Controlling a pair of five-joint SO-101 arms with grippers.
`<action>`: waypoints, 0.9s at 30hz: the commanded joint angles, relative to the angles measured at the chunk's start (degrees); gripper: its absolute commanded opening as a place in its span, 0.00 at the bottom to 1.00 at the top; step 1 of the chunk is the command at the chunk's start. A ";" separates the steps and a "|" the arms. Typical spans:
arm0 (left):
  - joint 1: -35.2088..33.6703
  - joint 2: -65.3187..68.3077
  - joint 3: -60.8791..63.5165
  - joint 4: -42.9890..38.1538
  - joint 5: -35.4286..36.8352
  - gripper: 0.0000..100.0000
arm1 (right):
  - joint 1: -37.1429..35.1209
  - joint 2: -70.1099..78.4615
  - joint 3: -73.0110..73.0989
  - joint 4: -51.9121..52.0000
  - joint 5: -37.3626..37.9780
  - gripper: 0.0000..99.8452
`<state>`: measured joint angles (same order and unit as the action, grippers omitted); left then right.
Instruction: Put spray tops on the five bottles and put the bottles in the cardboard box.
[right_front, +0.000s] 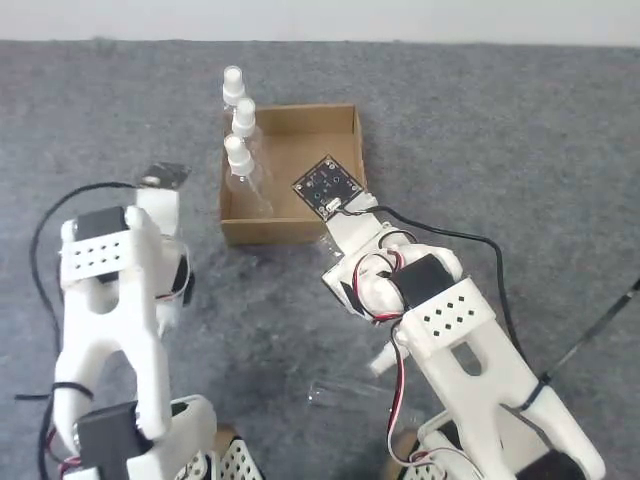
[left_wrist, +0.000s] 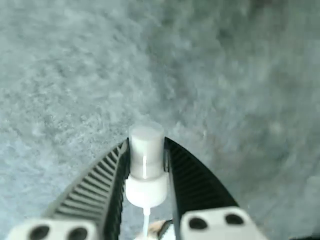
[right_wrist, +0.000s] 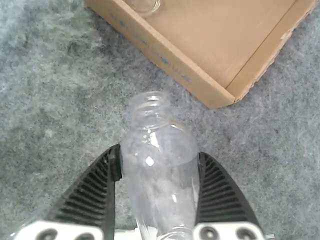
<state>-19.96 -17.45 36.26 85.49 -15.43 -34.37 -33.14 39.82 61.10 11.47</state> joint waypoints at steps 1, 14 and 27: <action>0.35 -2.64 -5.14 -3.87 13.01 0.01 | 0.31 -3.21 -0.79 -1.19 -0.35 0.04; 6.95 -2.64 -8.66 -7.91 28.66 0.01 | 0.40 -3.21 -0.97 -1.27 -0.62 0.04; 8.44 -14.07 -12.79 -8.53 33.58 0.01 | 0.66 -3.21 -0.97 -2.07 -0.62 0.04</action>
<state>-13.19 -23.43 27.12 78.73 17.10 -34.37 -33.14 39.82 60.40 11.47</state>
